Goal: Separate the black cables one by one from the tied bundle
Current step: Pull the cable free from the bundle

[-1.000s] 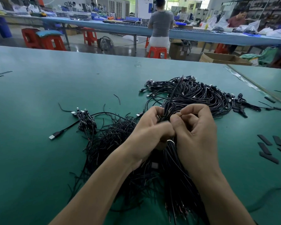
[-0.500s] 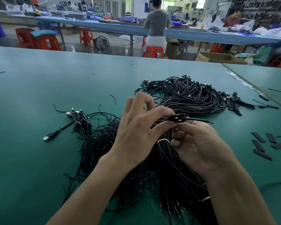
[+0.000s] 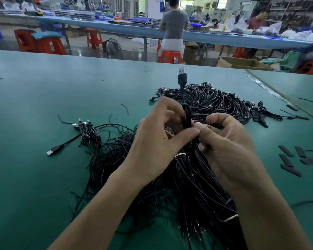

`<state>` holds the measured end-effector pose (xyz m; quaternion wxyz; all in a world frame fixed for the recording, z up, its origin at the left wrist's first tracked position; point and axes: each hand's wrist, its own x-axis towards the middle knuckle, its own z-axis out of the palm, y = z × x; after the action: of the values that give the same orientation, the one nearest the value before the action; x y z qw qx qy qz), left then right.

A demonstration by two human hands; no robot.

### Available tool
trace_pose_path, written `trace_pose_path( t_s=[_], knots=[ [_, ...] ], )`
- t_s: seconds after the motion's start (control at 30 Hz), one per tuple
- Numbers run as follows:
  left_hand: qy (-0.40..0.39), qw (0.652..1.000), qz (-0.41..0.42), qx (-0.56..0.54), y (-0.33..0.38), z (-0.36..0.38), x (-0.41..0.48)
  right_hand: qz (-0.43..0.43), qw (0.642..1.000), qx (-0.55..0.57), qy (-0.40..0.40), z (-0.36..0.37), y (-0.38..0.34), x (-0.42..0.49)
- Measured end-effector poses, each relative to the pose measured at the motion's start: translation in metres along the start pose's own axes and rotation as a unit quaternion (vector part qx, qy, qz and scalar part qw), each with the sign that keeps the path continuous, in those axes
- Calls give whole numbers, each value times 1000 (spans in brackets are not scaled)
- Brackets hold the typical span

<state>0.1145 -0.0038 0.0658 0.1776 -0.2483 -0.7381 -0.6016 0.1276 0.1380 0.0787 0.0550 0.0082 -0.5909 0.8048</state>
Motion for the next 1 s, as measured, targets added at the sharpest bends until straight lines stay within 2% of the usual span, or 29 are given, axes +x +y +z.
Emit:
trace_pose_path(
  t_s=[0.1, 0.3, 0.43, 0.5, 0.6, 0.73, 0.9, 1.0],
  knots=[
    [20, 999, 1, -27, -3, -4, -1, 1, 1000, -6, -1, -1, 1, 1],
    [27, 985, 109, 129, -10, -2, -2, 62, 997, 48, 6, -1, 6, 3],
    [-1, 972, 177, 154, -17, 1, -4, 94, 993, 67, 41, -2, 11, 7],
    [-1, 982, 142, 123, -17, 3, -6, 71, 994, 65, 51, -4, 12, 8],
    [24, 998, 45, 39, -14, 9, -8, 16, 997, 63, 38, -1, 11, 6],
    [34, 996, -88, -8, -21, 5, -6, -63, 997, 50, -1, 4, 6, 0],
    [7, 997, -69, 20, -24, 2, -2, -75, 997, 34, -6, 4, 8, 0],
    [-23, 991, -113, -66, -21, 3, -3, -58, 998, 39, -8, 2, 11, 2]
  ],
)
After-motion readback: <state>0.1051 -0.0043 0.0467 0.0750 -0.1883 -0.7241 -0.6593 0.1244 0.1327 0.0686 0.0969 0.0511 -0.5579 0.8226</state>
